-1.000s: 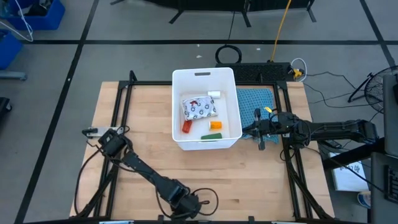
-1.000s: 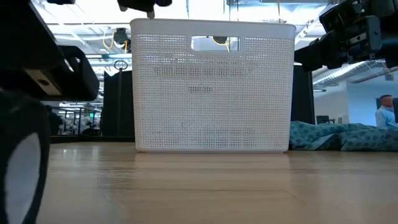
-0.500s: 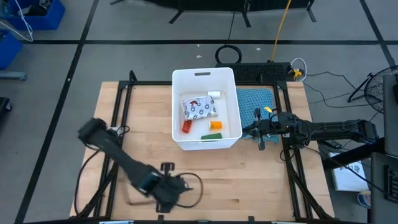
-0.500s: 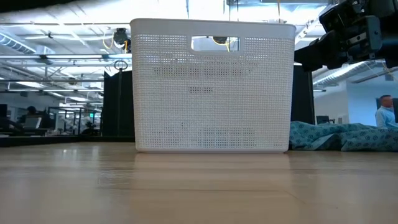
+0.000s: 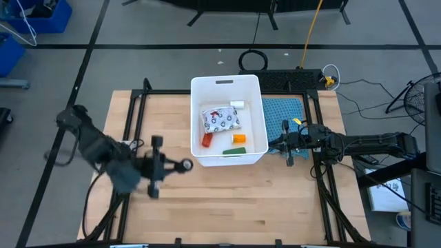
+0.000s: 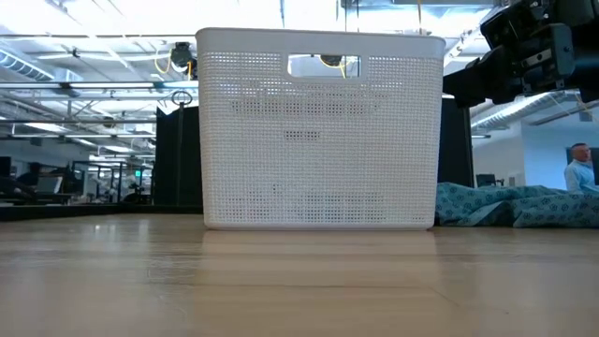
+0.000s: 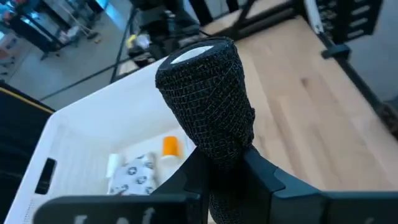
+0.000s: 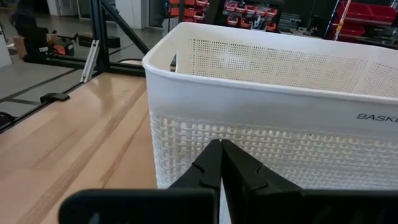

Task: Pick & place medical supplies in basket/bin
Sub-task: Put the black bandage into the white bin

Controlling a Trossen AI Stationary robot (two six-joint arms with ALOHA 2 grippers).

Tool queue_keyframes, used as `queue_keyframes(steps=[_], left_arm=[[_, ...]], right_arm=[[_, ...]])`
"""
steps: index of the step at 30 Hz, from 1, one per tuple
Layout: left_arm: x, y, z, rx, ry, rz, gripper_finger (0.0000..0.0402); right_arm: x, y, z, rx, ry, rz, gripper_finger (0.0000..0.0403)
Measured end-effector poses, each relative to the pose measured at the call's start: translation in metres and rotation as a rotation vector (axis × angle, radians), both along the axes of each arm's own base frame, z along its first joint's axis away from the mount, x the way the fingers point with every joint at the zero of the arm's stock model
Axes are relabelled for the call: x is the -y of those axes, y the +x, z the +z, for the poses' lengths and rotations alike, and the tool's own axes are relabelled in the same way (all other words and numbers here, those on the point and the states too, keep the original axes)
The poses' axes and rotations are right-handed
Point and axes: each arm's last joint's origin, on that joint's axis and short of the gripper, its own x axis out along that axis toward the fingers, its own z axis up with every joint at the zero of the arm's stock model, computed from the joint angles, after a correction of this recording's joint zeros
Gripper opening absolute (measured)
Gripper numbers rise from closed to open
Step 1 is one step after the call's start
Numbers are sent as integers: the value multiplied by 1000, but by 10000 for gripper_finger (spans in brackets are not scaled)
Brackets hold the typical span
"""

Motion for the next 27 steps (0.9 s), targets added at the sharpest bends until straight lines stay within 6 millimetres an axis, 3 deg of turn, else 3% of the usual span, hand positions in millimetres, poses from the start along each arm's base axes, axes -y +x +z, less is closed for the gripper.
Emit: queue_keyframes(steps=[6, 11, 18, 23, 27], left_arm=[[-46, -29, -25, 166, -91, -86, 54], [-65, -52, -78, 346, -159, -213, 56], [-89, -80, -146, 511, -236, -157, 57], [-103, -95, -170, 650, -297, -97, 58], [-111, -101, -170, 717, -429, -28, 50]], right_arm=[[0, 0, 0, 1, -10, 1, 0], [0, 0, 0, 0, -20, 2, 0], [0, 0, -1, -6, -14, 2, 0], [0, 0, -1, -9, 6, 0, 0], [0, 0, -1, -9, 7, 0, 0]])
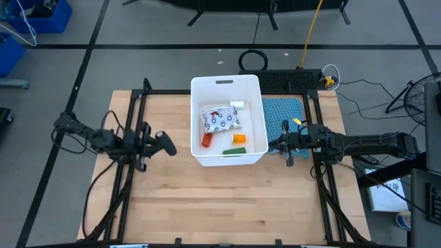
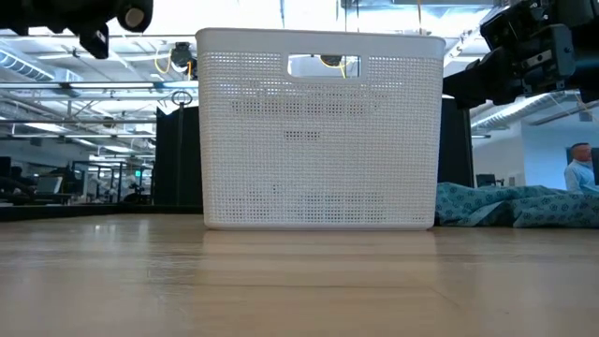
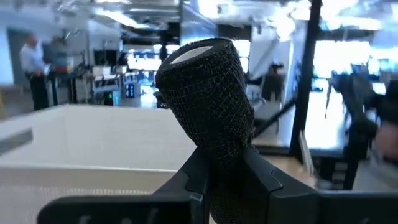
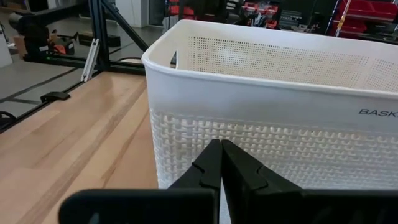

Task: Pick & place medical supplies in basket/bin
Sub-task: Put the black bandage into the white bin

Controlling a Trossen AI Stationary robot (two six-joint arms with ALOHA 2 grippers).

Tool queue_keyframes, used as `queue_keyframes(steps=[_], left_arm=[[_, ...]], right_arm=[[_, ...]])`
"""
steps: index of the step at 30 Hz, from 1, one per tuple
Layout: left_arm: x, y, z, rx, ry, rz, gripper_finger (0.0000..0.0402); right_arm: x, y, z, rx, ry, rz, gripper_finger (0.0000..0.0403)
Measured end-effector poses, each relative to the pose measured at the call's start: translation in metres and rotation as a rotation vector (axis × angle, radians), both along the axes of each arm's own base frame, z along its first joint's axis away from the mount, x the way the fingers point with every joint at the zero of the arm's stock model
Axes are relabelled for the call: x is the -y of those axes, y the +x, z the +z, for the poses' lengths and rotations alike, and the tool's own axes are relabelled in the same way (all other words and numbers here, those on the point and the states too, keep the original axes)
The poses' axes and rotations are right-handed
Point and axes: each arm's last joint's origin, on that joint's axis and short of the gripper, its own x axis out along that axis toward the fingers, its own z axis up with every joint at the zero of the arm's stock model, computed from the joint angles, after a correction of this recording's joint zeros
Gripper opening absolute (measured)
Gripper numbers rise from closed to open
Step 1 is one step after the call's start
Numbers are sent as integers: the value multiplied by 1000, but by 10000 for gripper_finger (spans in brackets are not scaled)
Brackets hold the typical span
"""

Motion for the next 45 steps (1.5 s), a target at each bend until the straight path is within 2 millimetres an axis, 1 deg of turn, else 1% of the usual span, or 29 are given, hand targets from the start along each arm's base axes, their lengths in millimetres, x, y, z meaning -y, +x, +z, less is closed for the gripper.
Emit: queue_keyframes(steps=[2, 4, 7, 9, 12, 14, 16, 18, 21, 23, 25, 27, 30, 32, 35, 39, 41, 45], left_arm=[[-3, 0, 7, 14, -76, 15, 50], [-5, 2, 19, 30, -131, 27, 50], [-6, 11, 49, 26, -151, 58, 50], [-6, 24, 72, -20, -125, 90, 50], [-6, 55, 103, -159, -64, 164, 50], [-11, 82, 119, -270, -35, 220, 50], [-18, 112, 127, -398, -28, 242, 50], [-28, 146, 128, -519, -35, 238, 50], [-45, 193, 123, -675, -56, 196, 50], [-56, 220, 114, -766, -69, 169, 50], [-68, 246, 98, -856, -87, 152, 50], [-79, 269, 78, -936, -112, 143, 50], [-93, 293, 50, -1023, -136, 144, 55], [-101, 303, 27, -1094, -153, 151, 59], [-109, 313, -7, -1192, -172, 163, 56], [-115, 320, -41, -1289, -209, 150, 50], [-116, 324, -52, -1310, -218, 140, 53], [-119, 327, -64, -1323, -232, 108, 69]], right_arm=[[0, 0, 0, 0, 0, 0, 0], [0, 0, 0, 1, 0, 0, 0], [0, 0, 1, 7, -2, 0, 0], [0, 0, 2, 20, -4, 0, 0], [0, 0, 3, 36, -11, 0, 0], [0, 0, 4, 39, -21, 1, 0], [0, 0, 4, 40, -31, 2, 0], [0, 0, 4, 40, -34, 2, 0], [0, 0, 4, 41, -40, 2, 0], [0, 0, 4, 40, -42, 3, 0], [0, 0, 4, 40, -42, 3, 0], [0, 0, 4, 39, -42, 3, 0], [0, 0, 3, 30, -38, 3, 0], [0, 0, 2, 20, -36, 3, 0], [0, 0, 1, 12, -27, 4, 0], [0, 0, 1, 9, -16, 4, 0], [0, 0, 0, 5, -15, 4, 0], [0, 0, -1, -10, 4, 2, 0]])
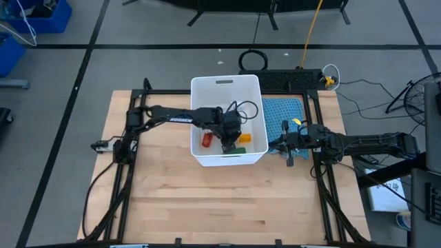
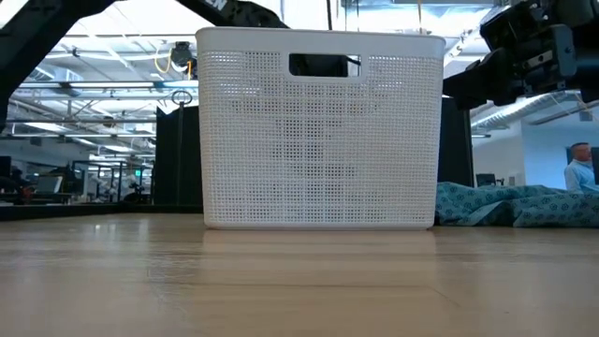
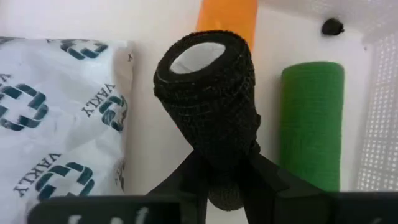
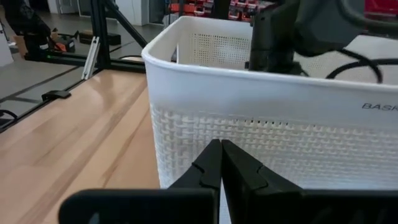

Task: Pick & place medical supplies in basket/bin
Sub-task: Put the black bandage into the white bin, then return to Home Position

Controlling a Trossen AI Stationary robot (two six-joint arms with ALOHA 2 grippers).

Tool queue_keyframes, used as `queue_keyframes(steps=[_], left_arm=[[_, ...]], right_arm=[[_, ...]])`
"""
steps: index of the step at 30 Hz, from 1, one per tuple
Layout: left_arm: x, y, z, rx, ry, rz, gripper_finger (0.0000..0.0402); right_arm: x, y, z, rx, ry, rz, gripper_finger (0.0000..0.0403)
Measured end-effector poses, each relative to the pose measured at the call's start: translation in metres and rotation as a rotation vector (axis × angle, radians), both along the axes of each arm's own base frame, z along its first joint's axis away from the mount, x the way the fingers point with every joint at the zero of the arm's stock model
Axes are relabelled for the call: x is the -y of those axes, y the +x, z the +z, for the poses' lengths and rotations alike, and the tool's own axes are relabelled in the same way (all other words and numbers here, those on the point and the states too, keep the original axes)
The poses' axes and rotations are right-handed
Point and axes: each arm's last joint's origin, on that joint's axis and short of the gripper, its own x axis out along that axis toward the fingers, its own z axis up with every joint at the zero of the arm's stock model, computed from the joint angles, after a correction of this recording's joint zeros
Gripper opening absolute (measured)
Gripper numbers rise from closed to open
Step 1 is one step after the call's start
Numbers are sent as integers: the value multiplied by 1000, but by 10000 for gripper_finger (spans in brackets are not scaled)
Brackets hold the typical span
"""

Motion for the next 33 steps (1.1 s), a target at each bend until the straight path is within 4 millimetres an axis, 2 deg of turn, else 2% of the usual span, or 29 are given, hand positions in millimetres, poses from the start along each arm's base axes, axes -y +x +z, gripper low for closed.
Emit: queue_keyframes(steps=[6, 13, 17, 21, 24, 27, 30, 33], left_arm=[[3, 0, 4, 18, 8, -50, 114], [10, -4, 17, 28, 50, -105, 214], [10, -11, 42, 65, 140, -100, 260], [15, -29, 91, 174, 204, -145, 277], [28, -52, 137, 267, 291, -214, 254], [46, -85, 173, 369, 357, -303, 191], [62, -124, 188, 433, 366, -381, 103], [74, -166, 188, 486, 365, -404, 21]], right_arm=[[0, 0, -1, -16, 26, -3, 0], [0, 0, -3, -28, 32, -3, 0], [0, 0, -3, -28, 25, -2, 0], [0, -1, 0, -6, -2, 6, 0], [-2, -1, 1, 11, -12, 51, 0], [-3, -2, 3, 34, -23, 105, 0], [-3, -4, 6, 52, -26, 104, 0], [-4, -5, 7, 62, -12, 102, 0]])
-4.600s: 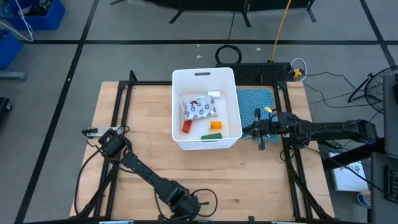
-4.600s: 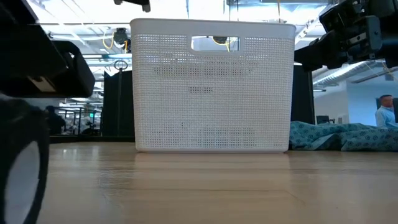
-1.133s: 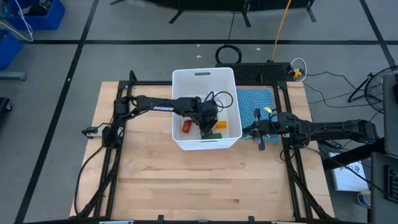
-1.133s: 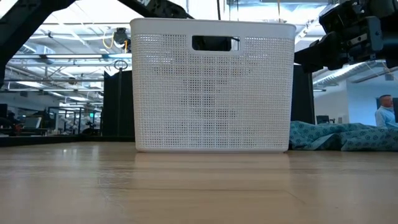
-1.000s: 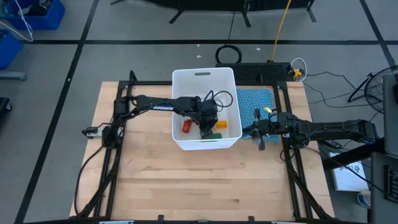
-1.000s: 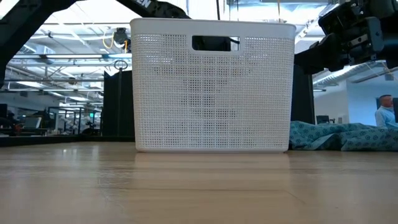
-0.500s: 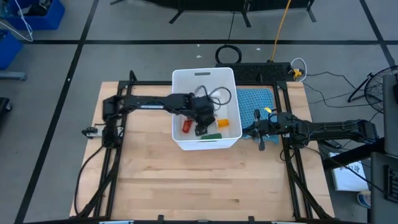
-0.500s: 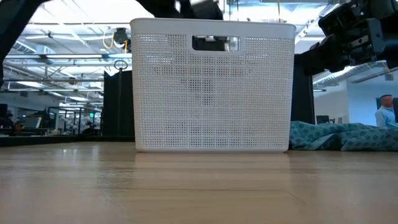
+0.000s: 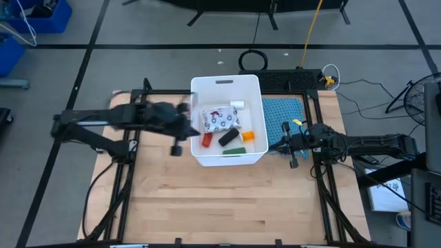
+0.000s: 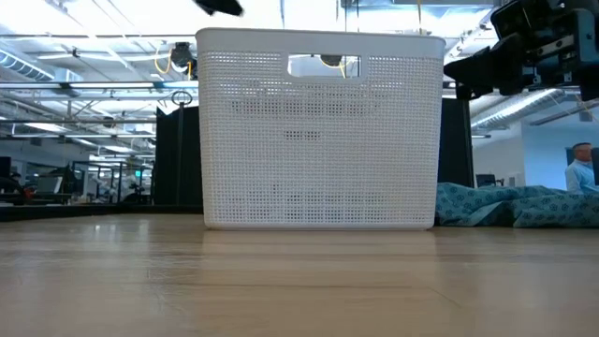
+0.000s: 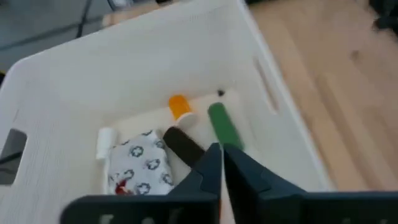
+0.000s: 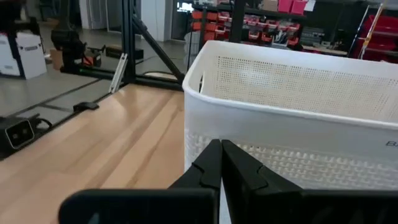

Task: Pick & place medical supplies in basket/bin
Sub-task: Return to Home Position

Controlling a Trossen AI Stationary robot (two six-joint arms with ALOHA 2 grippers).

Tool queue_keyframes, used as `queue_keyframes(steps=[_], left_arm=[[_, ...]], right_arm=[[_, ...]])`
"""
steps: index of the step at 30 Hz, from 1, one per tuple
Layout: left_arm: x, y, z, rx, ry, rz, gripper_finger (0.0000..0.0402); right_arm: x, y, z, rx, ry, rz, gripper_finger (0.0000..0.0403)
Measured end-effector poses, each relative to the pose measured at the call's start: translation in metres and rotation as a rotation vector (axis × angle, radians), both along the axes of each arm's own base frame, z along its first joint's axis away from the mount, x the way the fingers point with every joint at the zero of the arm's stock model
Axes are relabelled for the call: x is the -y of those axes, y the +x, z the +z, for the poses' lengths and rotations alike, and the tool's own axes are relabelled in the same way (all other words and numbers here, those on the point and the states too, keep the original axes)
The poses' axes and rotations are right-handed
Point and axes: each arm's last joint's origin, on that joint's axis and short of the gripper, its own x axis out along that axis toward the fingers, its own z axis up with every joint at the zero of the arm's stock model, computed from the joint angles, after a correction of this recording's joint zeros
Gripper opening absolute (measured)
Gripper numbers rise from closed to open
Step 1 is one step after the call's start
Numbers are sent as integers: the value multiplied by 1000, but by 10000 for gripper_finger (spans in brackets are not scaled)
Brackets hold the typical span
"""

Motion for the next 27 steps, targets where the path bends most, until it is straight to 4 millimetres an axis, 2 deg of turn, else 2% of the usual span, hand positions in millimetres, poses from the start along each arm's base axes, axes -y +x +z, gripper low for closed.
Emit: queue_keyframes(steps=[2, 5, 7, 10, 15, 18, 20, 24, 27], left_arm=[[4, -26, -2, 64, -27, 13, 13], [8, -56, -15, 116, -68, 30, 9], [12, -75, -31, 160, -87, 18, 4], [19, -94, -56, 315, -86, -49, 4], [23, -117, -115, 512, -41, -164, 3], [21, -128, -140, 651, -67, -161, 2], [21, -135, -155, 683, -107, -166, 2], [19, -146, -172, 708, -121, -133, 1], [19, -152, -174, 725, -94, -136, 1]], right_arm=[[0, 0, 0, -1, 15, -1, 0], [0, 0, 2, 25, -2, -3, 0], [1, 0, 8, 86, -38, -9, 0], [1, -1, 14, 147, -50, -10, 0], [2, -1, 15, 161, -66, -22, 0], [2, 0, 13, 138, -30, -36, 0], [2, -1, 10, 134, -5, -36, 0], [2, -7, -8, 206, 4, -68, 0], [8, -12, 3, 332, 34, -169, 0]])
